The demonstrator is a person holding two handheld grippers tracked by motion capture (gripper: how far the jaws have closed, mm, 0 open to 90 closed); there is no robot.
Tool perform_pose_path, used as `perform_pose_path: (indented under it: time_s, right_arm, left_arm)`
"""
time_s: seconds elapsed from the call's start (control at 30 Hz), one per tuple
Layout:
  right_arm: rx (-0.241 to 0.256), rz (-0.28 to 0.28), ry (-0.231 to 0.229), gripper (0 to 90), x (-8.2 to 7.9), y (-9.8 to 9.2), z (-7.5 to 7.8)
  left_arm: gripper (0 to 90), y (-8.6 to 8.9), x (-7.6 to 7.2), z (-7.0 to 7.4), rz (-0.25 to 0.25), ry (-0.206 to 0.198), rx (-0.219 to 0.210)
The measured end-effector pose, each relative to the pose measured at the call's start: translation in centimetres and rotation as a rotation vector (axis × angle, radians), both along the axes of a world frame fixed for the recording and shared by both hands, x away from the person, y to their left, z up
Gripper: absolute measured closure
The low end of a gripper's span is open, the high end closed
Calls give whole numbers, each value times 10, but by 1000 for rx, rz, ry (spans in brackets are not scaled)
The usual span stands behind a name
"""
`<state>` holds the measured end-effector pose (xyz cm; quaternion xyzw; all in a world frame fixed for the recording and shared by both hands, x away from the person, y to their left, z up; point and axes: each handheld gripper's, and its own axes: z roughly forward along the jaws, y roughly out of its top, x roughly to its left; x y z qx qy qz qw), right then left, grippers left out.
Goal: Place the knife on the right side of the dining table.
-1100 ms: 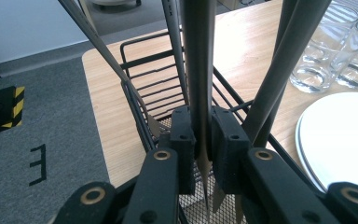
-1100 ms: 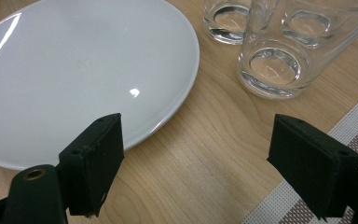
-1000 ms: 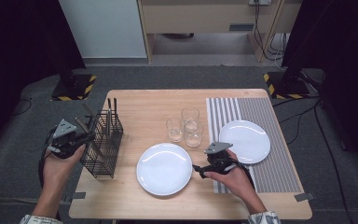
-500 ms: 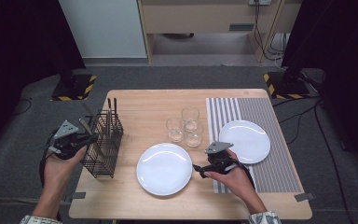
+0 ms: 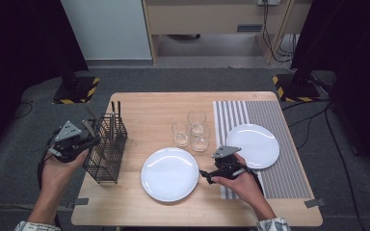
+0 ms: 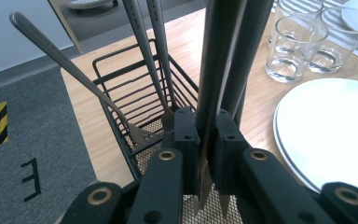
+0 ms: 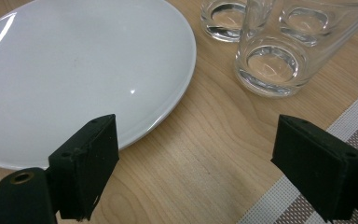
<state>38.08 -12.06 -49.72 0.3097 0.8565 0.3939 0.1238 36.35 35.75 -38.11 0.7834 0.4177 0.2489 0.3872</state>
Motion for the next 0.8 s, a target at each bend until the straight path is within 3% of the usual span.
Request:
perform_pose_path:
  time_s: [0.07,0.13,0.3,0.57,0.8]
  right_arm:
    - [-1,3,3,121,0,0,0]
    - [0,10,0,107,0,1,0]
    - [-1,32,-9,79,-1,3,-2]
    - [-20,13,-2,84,0,4,-6]
    - [-20,18,-10,93,0,2,-6]
  left_arm:
    - [825,-1,-2,4,-15,-7,-11]
    - [825,-2,-3,8,-26,-12,16]
    - [825,0,0,14,-53,-6,16]
    - [825,2,4,18,-87,1,53]
    - [824,-2,4,26,-113,-17,54]
